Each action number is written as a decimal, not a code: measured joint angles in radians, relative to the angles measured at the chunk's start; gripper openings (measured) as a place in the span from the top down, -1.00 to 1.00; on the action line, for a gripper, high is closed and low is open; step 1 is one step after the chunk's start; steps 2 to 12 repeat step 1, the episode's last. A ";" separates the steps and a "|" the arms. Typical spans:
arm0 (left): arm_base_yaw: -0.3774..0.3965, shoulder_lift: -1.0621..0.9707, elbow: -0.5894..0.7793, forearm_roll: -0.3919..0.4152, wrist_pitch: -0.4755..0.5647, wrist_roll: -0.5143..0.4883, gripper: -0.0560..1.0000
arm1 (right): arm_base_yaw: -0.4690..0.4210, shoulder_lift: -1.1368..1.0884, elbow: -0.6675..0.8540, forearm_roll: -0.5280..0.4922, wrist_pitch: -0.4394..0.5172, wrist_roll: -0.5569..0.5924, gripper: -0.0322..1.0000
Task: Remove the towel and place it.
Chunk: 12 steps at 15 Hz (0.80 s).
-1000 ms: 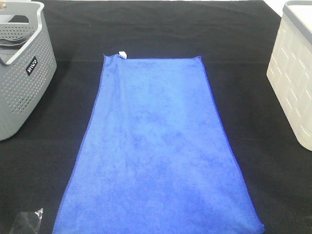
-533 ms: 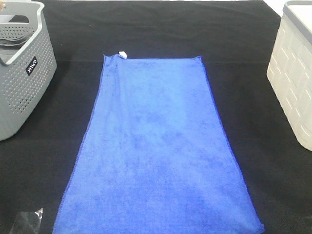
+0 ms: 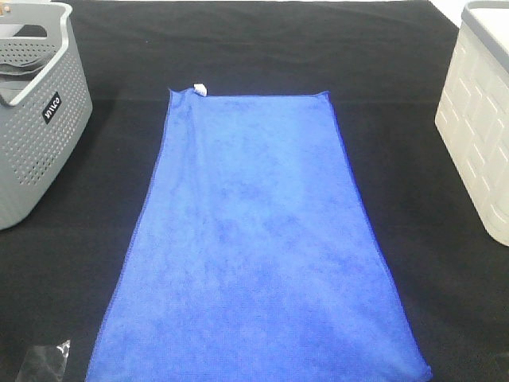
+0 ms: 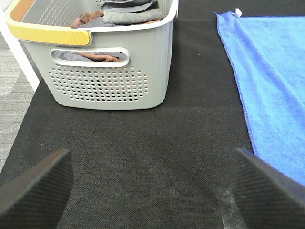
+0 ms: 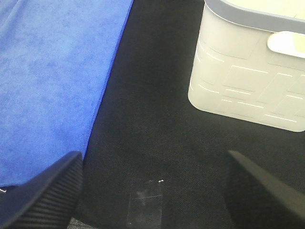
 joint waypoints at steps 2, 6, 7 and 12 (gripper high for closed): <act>0.003 0.000 0.000 -0.009 0.000 0.000 -0.66 | 0.000 0.000 0.000 0.000 0.000 0.000 -0.53; 0.003 0.000 0.000 -0.009 0.000 0.000 -0.66 | 0.000 0.000 0.000 0.000 0.000 0.000 -0.53; 0.003 0.000 0.000 -0.009 0.000 0.000 -0.66 | 0.000 0.000 0.000 0.000 0.000 0.000 -0.53; 0.003 0.000 0.000 -0.009 0.000 0.000 -0.66 | 0.000 0.000 0.000 0.000 0.000 0.000 -0.53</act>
